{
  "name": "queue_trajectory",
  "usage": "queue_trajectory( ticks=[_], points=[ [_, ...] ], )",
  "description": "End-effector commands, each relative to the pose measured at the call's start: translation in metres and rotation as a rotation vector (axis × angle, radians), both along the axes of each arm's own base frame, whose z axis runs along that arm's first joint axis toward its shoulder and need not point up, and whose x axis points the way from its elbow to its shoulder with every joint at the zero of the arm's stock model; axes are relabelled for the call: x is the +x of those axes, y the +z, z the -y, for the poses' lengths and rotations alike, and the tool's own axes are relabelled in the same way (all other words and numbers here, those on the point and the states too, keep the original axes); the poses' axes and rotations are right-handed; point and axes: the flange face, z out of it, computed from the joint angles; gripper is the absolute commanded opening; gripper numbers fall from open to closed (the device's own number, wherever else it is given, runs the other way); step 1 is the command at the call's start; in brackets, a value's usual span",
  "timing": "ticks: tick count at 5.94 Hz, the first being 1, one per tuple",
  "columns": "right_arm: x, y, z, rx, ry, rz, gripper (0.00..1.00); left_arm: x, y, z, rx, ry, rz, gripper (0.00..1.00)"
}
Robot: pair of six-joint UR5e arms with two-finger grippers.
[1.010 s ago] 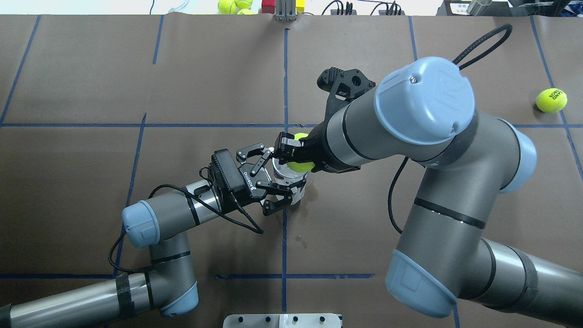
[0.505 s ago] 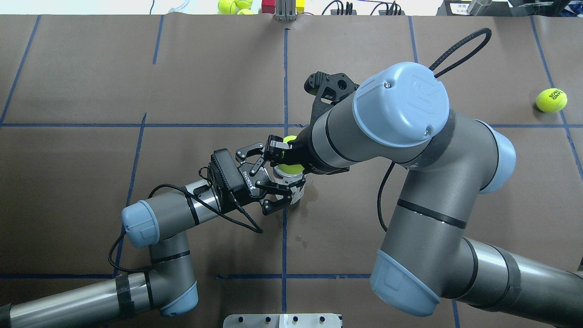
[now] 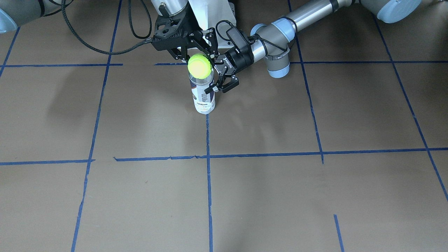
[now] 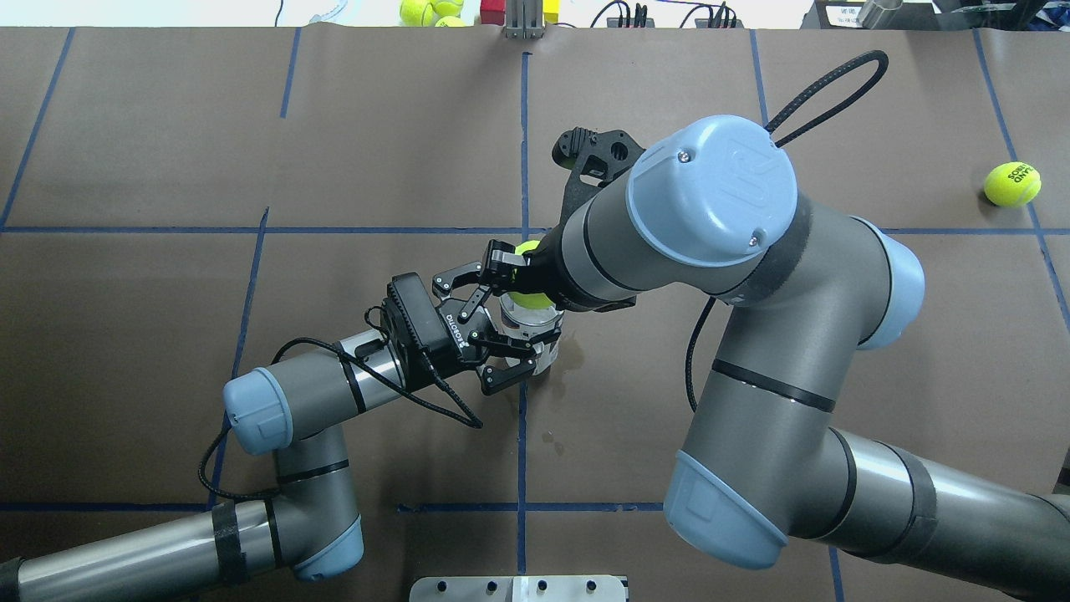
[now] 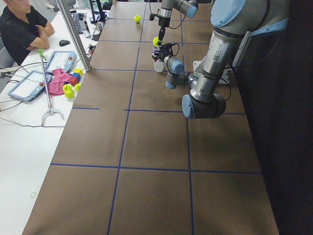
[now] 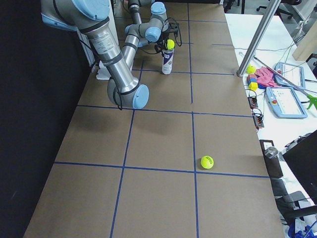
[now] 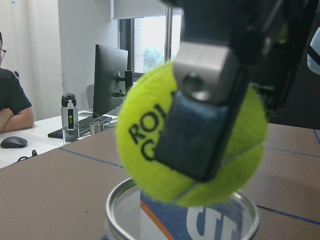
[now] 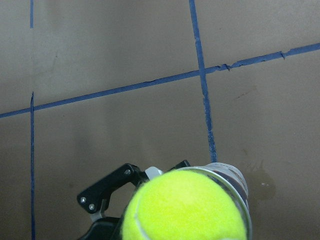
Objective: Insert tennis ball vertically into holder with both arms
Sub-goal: 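Open the right gripper to drop the ball into the can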
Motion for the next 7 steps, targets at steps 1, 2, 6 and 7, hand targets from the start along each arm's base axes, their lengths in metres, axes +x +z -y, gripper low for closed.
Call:
queue_trajectory(
  ticks=[1,2,6,7],
  points=[
    [-0.001,0.0,0.001,0.0,0.001,-0.002,0.98,0.0,0.0,0.0,-0.001,0.002,0.0,0.82],
    [0.0,-0.001,0.001,0.002,0.003,0.001,0.98,0.0,0.002,0.0,-0.001,0.001,0.003,0.82],
    [0.151,0.119,0.097,0.042,0.034,-0.145,0.96,-0.004,0.001,0.001,0.004,-0.002,-0.012,0.99],
    [0.182,0.179,0.125,0.06,0.01,-0.247,0.95,-0.005,0.006,0.0,0.0,0.001,-0.005,1.0]
  ],
)
